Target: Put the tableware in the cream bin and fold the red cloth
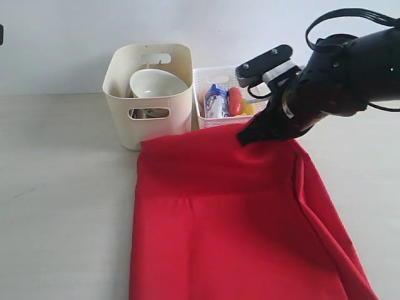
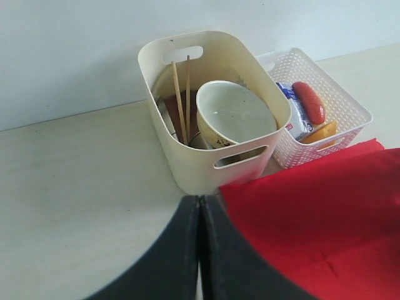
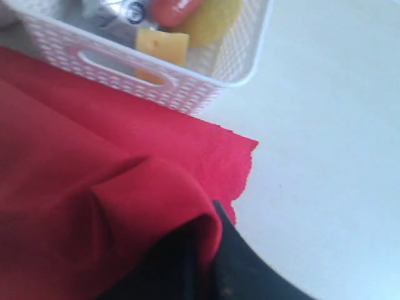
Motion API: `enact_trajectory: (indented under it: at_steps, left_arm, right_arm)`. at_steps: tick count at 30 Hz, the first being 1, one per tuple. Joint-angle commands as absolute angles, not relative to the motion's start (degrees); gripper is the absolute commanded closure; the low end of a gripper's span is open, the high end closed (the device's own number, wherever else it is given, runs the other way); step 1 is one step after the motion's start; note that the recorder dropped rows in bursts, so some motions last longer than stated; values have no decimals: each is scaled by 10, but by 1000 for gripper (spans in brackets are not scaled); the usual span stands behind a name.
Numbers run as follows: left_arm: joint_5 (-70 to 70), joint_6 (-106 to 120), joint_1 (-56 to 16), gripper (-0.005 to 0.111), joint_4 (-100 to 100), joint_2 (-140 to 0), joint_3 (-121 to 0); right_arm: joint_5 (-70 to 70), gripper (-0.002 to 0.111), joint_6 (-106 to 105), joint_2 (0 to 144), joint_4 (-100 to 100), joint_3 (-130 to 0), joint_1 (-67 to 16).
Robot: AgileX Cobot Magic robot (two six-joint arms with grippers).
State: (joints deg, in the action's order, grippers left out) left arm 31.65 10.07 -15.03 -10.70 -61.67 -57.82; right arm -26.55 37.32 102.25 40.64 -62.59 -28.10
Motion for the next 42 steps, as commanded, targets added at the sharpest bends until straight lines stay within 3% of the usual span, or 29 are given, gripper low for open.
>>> enact_trajectory:
  at_steps: [1, 12, 20, 24, 30, 35, 42]
  left_arm:
    - [317, 98, -151, 107, -115, -613, -576]
    - [318, 98, -151, 107, -118, -613, -576]
    - [318, 98, -154, 107, -123, -613, -576]
    - [318, 98, -154, 107, -123, -613, -576]
    - [318, 98, -154, 107, -125, -613, -576]
    - [318, 98, -154, 107, -125, -613, -576]
    - [323, 100, -154, 107, -134, -613, -576]
  right_arm:
    - [-229, 100, 420, 1063, 406, -630, -223]
    - [-259, 40, 427, 1102, 455, -637, -202]
    - [-341, 36, 428, 1002, 500, -661, -202]
    - [-291, 44, 287, 957, 338, -661, -203]
    - [-287, 76, -53, 980, 0, -661, -203]
    - [-283, 105, -119, 1050, -58, -661, -203]
    - [-170, 108, -34, 1131, -19, -661, -199]
